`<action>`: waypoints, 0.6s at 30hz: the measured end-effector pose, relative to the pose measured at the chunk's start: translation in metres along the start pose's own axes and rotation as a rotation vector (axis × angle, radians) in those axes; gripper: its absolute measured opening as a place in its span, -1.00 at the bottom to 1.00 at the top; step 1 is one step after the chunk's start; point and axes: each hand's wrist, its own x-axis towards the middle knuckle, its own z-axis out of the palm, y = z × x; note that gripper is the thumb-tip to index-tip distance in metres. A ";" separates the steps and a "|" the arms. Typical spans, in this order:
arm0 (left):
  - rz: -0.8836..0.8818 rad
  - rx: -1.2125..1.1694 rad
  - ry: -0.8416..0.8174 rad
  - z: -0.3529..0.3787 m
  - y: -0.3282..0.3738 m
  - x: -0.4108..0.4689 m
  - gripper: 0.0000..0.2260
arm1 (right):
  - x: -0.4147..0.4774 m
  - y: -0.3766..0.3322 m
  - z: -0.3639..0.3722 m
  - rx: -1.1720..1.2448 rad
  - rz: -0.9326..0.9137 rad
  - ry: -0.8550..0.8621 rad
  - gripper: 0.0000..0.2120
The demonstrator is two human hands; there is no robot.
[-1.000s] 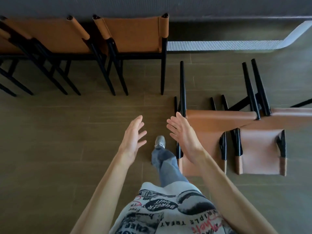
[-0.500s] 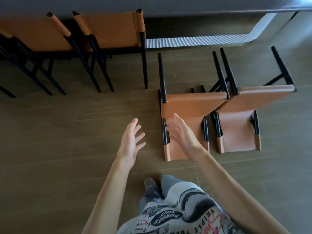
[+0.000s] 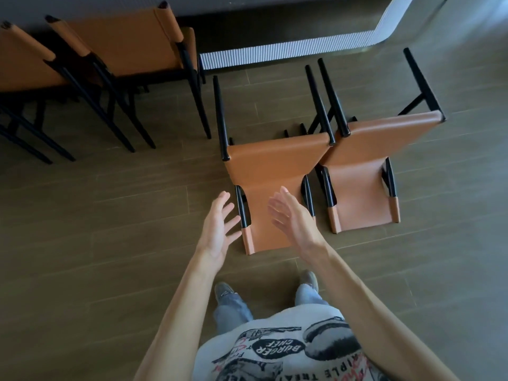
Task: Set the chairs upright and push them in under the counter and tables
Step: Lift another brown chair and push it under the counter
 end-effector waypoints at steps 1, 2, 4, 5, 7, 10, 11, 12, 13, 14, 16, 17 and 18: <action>-0.002 -0.006 -0.003 0.019 -0.006 0.002 -0.51 | 0.000 0.000 -0.016 0.006 0.007 0.001 -0.16; -0.006 -0.014 -0.001 0.038 -0.012 0.003 -0.51 | 0.002 0.001 -0.034 0.011 0.020 -0.002 -0.17; -0.025 -0.038 0.010 0.071 -0.025 0.005 -0.52 | 0.005 0.003 -0.066 0.020 0.054 -0.014 -0.22; -0.038 -0.054 0.015 0.088 -0.032 0.006 -0.52 | 0.007 0.003 -0.082 0.024 0.068 -0.017 -0.23; -0.065 -0.081 0.022 0.116 -0.048 0.009 -0.53 | 0.011 0.007 -0.111 0.024 0.090 -0.014 -0.19; -0.113 -0.115 0.059 0.143 -0.071 0.015 -0.53 | 0.019 0.019 -0.141 0.036 0.126 -0.003 -0.18; -0.128 -0.128 0.065 0.148 -0.079 0.019 -0.53 | 0.023 0.024 -0.149 0.047 0.138 -0.002 -0.19; -0.147 -0.141 0.072 0.152 -0.089 0.024 -0.52 | 0.028 0.031 -0.156 0.058 0.154 0.005 -0.20; -0.165 -0.151 0.078 0.155 -0.097 0.031 -0.52 | 0.033 0.039 -0.163 0.074 0.167 0.016 -0.22; -0.178 -0.155 0.083 0.157 -0.106 0.039 -0.51 | 0.039 0.049 -0.169 0.092 0.178 0.028 -0.25; -0.205 -0.165 0.091 0.160 -0.129 0.063 -0.53 | 0.057 0.075 -0.179 0.131 0.198 0.043 -0.31; -0.223 -0.177 0.103 0.159 -0.142 0.077 -0.54 | 0.068 0.089 -0.184 0.149 0.213 0.049 -0.32; -0.240 -0.191 0.112 0.158 -0.158 0.094 -0.54 | 0.080 0.107 -0.188 0.164 0.229 0.058 -0.33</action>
